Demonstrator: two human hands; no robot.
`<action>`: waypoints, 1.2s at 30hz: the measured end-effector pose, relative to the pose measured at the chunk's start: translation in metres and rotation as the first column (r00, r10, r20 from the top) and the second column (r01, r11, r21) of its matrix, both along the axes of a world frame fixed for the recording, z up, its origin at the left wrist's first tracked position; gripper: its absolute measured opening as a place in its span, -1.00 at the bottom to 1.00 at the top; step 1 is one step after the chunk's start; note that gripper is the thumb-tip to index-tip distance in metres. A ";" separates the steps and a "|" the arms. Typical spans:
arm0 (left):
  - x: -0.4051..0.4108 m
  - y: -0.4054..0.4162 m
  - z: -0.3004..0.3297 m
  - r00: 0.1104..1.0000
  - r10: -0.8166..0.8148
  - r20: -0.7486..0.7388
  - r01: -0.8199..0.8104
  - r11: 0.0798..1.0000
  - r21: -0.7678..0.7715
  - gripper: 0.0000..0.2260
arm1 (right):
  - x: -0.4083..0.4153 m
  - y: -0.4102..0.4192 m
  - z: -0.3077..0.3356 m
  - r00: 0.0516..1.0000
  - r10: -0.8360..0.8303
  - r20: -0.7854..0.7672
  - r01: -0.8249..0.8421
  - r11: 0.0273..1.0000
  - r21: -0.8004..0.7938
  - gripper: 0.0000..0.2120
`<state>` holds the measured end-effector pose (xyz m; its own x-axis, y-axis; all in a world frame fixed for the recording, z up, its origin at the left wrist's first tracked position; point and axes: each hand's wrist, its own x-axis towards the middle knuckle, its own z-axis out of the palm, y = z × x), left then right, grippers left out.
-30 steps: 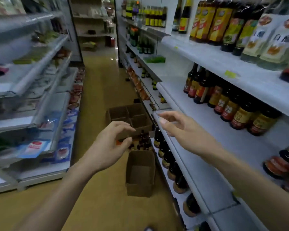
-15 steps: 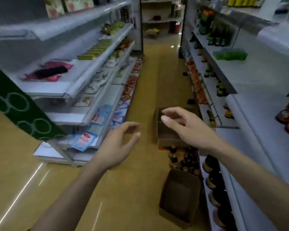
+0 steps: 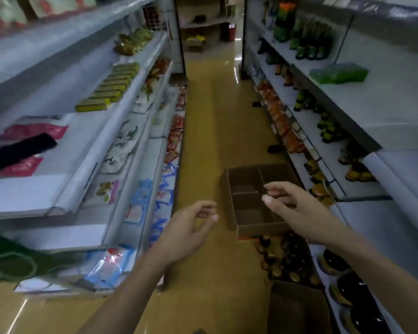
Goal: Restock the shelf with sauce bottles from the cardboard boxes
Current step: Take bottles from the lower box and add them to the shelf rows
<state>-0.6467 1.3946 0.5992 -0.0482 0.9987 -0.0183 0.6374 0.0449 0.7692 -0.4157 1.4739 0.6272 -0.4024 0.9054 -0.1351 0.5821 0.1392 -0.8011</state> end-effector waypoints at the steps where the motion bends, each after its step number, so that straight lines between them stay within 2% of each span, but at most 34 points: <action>1: -0.006 0.021 -0.001 0.999 -0.054 -0.006 0.054 0.999 -0.006 -0.78 | -0.002 0.009 -0.001 0.999 -0.044 -0.014 0.044 0.999 -0.002 -0.58; 4: -0.008 0.080 -0.006 0.980 -0.201 0.014 0.201 0.979 -0.016 -0.83 | 0.004 0.025 -0.004 0.983 -0.179 -0.045 0.178 0.983 -0.037 -0.61; 8: 0.020 0.149 -0.019 0.929 -0.366 0.051 0.367 0.930 -0.022 -0.79 | 0.029 0.044 -0.017 0.932 -0.357 -0.071 0.352 0.934 -0.065 -0.40; 12: 0.050 0.204 -0.038 0.850 -0.524 0.052 0.527 0.846 -0.082 -0.78 | 0.054 0.073 -0.042 0.866 -0.492 -0.092 0.485 0.870 -0.088 -0.49; 15: 0.065 0.251 -0.055 0.824 -0.565 0.040 0.565 0.816 -0.119 -0.78 | 0.065 0.105 -0.065 0.831 -0.549 -0.094 0.541 0.835 -0.097 -0.58; 21: 0.105 0.333 -0.102 0.803 -0.595 0.040 0.590 0.782 -0.202 -0.76 | 0.089 0.172 -0.118 0.755 -0.647 -0.109 0.622 0.759 -0.196 -0.44; 23: 0.121 0.352 -0.126 0.779 -0.626 0.030 0.615 0.753 -0.235 -0.75 | 0.100 0.185 -0.137 0.733 -0.677 -0.066 0.654 0.728 -0.209 -0.55; 31: 0.184 0.404 -0.231 0.651 -0.754 0.083 0.719 0.578 -0.387 -0.69 | 0.134 0.203 -0.234 0.560 -0.828 0.001 0.794 0.537 -0.285 -0.64; 36: 0.226 0.425 -0.315 0.588 -0.797 0.138 0.767 0.496 -0.408 -0.66 | 0.146 0.215 -0.320 0.525 -0.846 0.088 0.825 0.481 -0.298 -0.62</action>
